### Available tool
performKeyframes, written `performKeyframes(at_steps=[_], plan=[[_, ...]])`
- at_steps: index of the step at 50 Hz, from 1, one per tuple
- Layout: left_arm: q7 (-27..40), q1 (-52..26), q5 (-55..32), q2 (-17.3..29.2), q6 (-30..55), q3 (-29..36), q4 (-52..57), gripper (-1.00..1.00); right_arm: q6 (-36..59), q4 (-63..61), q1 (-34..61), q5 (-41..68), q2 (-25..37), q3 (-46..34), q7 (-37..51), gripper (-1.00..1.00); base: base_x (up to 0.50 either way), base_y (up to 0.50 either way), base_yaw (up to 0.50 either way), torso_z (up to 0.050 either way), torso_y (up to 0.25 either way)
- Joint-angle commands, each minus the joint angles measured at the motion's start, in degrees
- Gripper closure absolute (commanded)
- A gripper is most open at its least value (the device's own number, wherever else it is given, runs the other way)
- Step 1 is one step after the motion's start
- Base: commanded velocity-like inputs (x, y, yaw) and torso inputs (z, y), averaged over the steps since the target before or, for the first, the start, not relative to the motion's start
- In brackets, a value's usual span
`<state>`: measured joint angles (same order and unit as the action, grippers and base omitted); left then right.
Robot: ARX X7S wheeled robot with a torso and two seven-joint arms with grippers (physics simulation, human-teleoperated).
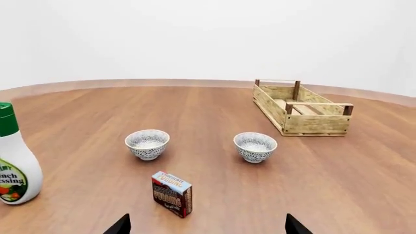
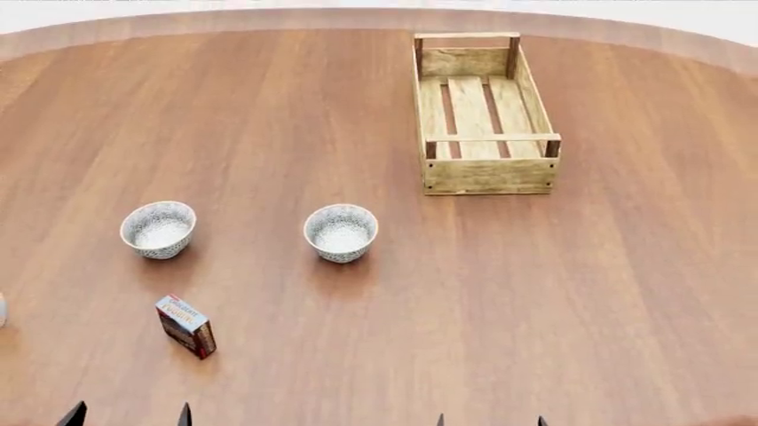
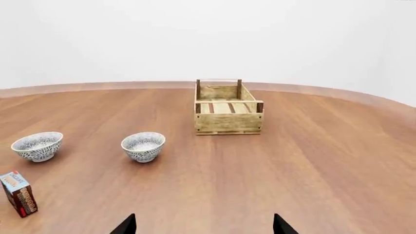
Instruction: Stack the right bowl on the left bowl and place them in the tray.
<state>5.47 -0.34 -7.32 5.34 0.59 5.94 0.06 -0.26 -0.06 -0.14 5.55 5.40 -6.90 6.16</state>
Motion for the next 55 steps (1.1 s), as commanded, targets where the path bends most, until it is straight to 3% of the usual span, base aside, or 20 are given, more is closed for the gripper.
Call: performKeyframes(at_steps=[1, 23, 38, 55], plan=[[0.6, -0.08, -1.19, 0.72, 0.23, 0.75, 0.44, -1.0, -0.29, 0.24, 0.14, 0.76, 0.66, -0.9, 0.7, -1.0, 0.0, 0.0, 0.0, 0.05, 0.0], [2.31, -0.04, -1.61, 1.79, -0.79, 2.02, 1.45, -1.0, -1.07, -2.0, -0.08, 1.64, 2.07, -2.28, 1.71, -1.0, 0.0, 0.0, 0.0, 0.049, 0.0], [8.1, 5.61, 8.0, 4.28, -13.37, 1.87, 19.48, -1.0, -13.94, -19.51, -5.39, -4.07, 3.72, -0.77, 6.82, -1.0, 0.0, 0.0, 0.0, 0.0, 0.0], [9.93, 7.76, 9.77, 5.57, -16.69, 1.65, 24.03, -1.0, -17.33, -22.44, -7.15, -5.71, 4.79, -1.51, 8.1, -1.0, 0.0, 0.0, 0.0, 0.0, 0.0]])
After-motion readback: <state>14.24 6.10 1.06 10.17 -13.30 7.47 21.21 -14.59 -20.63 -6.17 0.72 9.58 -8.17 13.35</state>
